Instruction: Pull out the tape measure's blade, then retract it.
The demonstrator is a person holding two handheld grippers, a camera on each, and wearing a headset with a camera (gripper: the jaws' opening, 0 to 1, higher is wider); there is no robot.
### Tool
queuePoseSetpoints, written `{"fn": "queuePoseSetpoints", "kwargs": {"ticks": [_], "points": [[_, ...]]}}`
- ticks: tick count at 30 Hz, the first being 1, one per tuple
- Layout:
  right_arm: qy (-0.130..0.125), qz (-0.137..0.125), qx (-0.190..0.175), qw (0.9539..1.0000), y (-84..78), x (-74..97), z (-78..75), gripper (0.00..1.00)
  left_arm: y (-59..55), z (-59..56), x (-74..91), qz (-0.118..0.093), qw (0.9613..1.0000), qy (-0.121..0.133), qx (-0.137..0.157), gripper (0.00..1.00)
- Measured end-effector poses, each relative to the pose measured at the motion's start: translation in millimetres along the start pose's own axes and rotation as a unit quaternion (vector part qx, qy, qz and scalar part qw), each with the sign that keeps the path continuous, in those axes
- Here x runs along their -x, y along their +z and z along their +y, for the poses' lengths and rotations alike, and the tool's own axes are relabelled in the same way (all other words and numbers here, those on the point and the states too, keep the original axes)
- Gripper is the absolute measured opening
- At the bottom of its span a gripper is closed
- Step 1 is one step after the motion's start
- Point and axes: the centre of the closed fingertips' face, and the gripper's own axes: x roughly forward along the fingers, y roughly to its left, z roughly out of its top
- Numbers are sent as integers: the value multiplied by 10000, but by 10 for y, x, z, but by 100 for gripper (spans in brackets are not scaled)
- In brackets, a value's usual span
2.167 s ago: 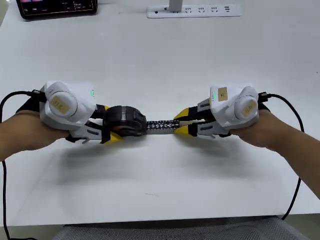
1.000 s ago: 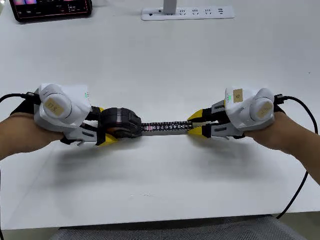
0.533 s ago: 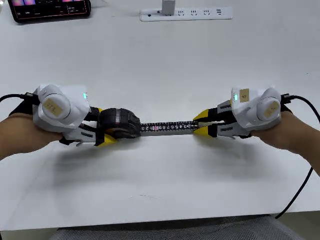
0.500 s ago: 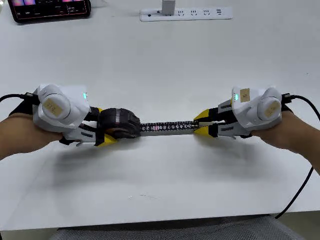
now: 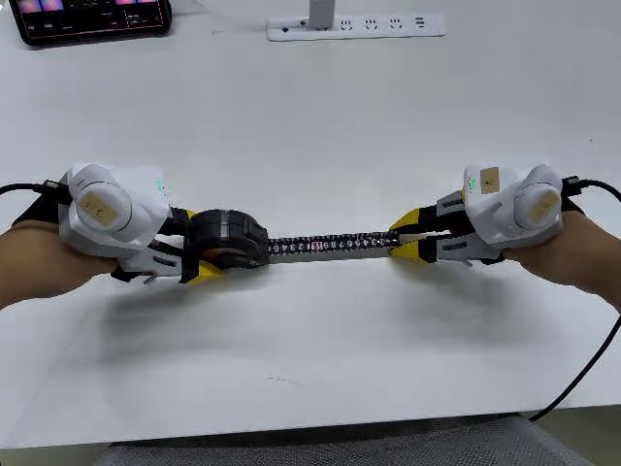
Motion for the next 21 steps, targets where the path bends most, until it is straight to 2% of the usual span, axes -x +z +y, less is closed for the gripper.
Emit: {"fn": "queuePoseSetpoints", "kwargs": {"ticks": [21], "points": [[-72, 213, 9, 9997, -188, 198, -48, 9, -1, -3, 2, 19, 10000, 4, 10, 28]]}}
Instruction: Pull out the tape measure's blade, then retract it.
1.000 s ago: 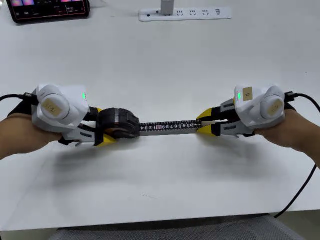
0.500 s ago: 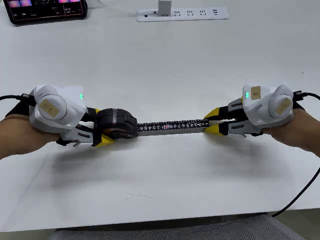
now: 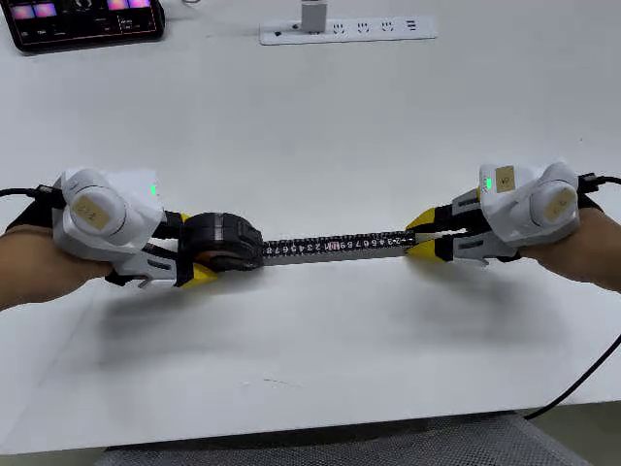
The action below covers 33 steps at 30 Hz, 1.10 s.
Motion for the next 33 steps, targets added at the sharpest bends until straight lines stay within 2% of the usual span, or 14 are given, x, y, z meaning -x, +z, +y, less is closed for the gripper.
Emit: {"fn": "queuePoseSetpoints", "kwargs": {"ticks": [15, 33], "points": [[-30, 179, 17, 9998, -174, 159, -32, 9, -1, 4, -1, 18, 10000, 1, -4, 28], [-82, 354, 83, 9993, -300, 284, -39, 9, -1, 1, 0, 34, 10000, -4, -13, 28]]}}
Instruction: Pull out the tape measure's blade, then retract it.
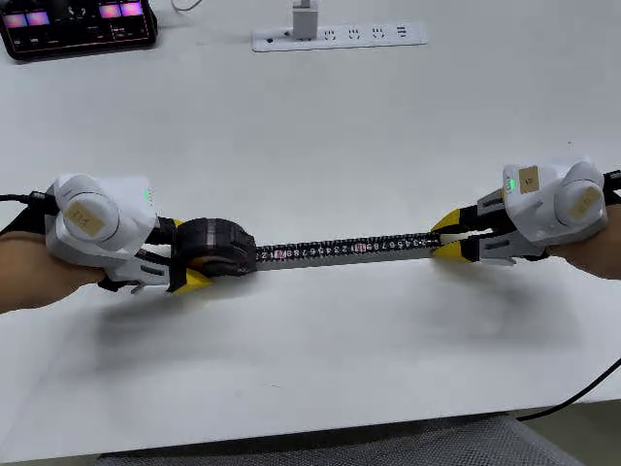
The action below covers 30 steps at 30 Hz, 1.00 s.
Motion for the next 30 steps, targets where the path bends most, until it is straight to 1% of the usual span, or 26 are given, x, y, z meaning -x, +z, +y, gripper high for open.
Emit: {"fn": "queuePoseSetpoints", "kwargs": {"ticks": [6, 11, 16, 21, 24, 30], "points": [[-11, 37, -25, 10000, -32, 33, 9, 9, 3, -4, 0, -6, 10000, 2, -4, 28], [-25, 80, -62, 9999, -33, 25, -2, 9, 6, -2, -1, -23, 10000, 19, 16, 28], [-19, 149, -74, 9999, -27, 19, -2, 10, 5, -1, -6, 3, 10000, 48, 16, 29], [-34, 171, -144, 9997, -34, 18, -10, 10, 9, 6, -12, 21, 10000, 73, 1, 29], [-43, 181, -159, 9997, -26, 11, -12, 10, 10, 13, -15, 3, 10000, 77, 44, 29], [-16, 192, -98, 9998, -26, 5, -14, 10, 5, 24, -20, 10, 10000, 71, 38, 29]]}}
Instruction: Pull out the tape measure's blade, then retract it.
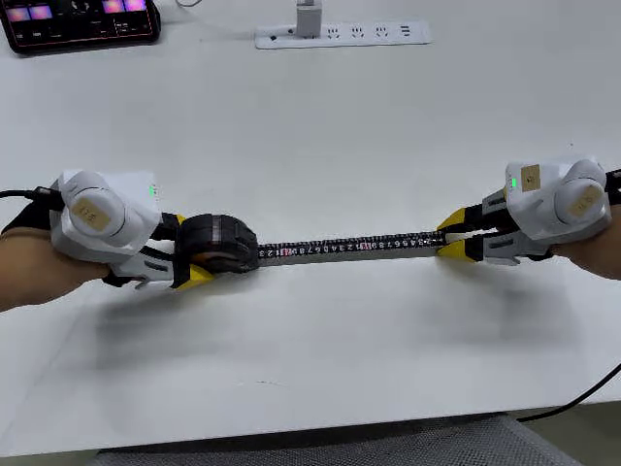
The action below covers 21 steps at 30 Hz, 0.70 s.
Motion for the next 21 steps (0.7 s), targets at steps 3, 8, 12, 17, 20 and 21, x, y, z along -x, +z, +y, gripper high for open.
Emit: {"fn": "queuePoseSetpoints", "kwargs": {"ticks": [3, 8, 12, 17, 20, 21], "points": [[-12, 12, -16, 10000, -2, -2, -4, 10, 5, 1, -2, -4, 10000, 10, -27, 29], [-34, 38, -22, 10000, 2, -2, -7, 10, 12, 0, -2, -13, 10000, 24, -38, 29], [-39, 77, 7, 10000, 4, -3, -7, 11, 14, 0, -2, -15, 10000, 23, -47, 29], [-45, 83, -57, 9999, 5, -2, -8, 11, 17, -2, 1, -6, 10000, 27, -48, 29], [-42, 80, -91, 9999, 9, -1, -6, 11, 11, 0, 3, 16, 10000, 30, -55, 29], [-41, 82, -95, 9999, 9, -2, -7, 11, 2, 2, 4, 38, 10000, 33, -65, 30]]}}
